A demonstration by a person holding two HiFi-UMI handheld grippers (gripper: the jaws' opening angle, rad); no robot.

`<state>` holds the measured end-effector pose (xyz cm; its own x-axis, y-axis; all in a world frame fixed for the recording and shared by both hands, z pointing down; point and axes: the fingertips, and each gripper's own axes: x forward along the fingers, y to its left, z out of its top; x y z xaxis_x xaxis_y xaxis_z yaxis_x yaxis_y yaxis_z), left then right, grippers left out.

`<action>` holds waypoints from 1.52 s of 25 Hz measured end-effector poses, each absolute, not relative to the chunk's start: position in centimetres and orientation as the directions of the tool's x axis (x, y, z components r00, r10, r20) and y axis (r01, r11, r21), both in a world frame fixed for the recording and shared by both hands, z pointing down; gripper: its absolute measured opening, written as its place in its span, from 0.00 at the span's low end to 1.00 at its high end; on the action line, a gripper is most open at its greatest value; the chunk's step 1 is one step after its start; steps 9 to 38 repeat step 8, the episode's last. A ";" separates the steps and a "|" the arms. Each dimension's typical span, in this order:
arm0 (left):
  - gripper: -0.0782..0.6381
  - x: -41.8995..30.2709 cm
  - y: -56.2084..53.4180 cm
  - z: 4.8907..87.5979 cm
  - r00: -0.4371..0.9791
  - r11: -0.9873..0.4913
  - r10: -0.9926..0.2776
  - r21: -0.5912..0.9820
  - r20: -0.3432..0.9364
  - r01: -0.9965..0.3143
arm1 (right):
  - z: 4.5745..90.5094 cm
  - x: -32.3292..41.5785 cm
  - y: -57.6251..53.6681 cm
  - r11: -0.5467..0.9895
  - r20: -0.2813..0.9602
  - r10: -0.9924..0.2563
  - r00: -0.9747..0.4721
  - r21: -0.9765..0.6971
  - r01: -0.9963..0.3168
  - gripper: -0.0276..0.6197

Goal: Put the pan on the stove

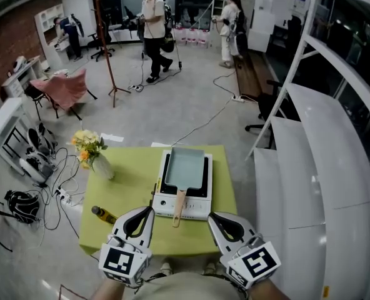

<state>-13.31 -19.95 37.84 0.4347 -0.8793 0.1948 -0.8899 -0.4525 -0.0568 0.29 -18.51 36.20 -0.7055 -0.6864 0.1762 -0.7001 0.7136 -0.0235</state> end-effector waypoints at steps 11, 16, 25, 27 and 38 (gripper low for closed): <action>0.12 -13.9 -20.2 38.2 0.428 -0.435 -0.882 0.008 0.197 -0.900 | 36.4 0.8 -18.9 0.710 0.171 -0.694 -0.700 -0.002 -0.704 0.05; 0.12 -13.9 -20.2 38.2 0.428 -0.435 -0.882 0.008 0.197 -0.900 | 36.4 0.8 -18.9 0.710 0.171 -0.694 -0.700 -0.002 -0.704 0.05; 0.12 -13.9 -20.2 38.2 0.428 -0.435 -0.882 0.008 0.197 -0.900 | 36.4 0.8 -18.9 0.710 0.171 -0.694 -0.700 -0.002 -0.704 0.05; 0.12 -13.9 -20.2 38.2 0.428 -0.435 -0.882 0.008 0.197 -0.900 | 36.4 0.8 -18.9 0.710 0.171 -0.694 -0.700 -0.002 -0.704 0.05; 0.12 -13.9 -20.2 38.2 0.428 -0.435 -0.882 0.008 0.197 -0.900 | 36.4 0.8 -18.9 0.710 0.171 -0.694 -0.700 -0.002 -0.704 0.05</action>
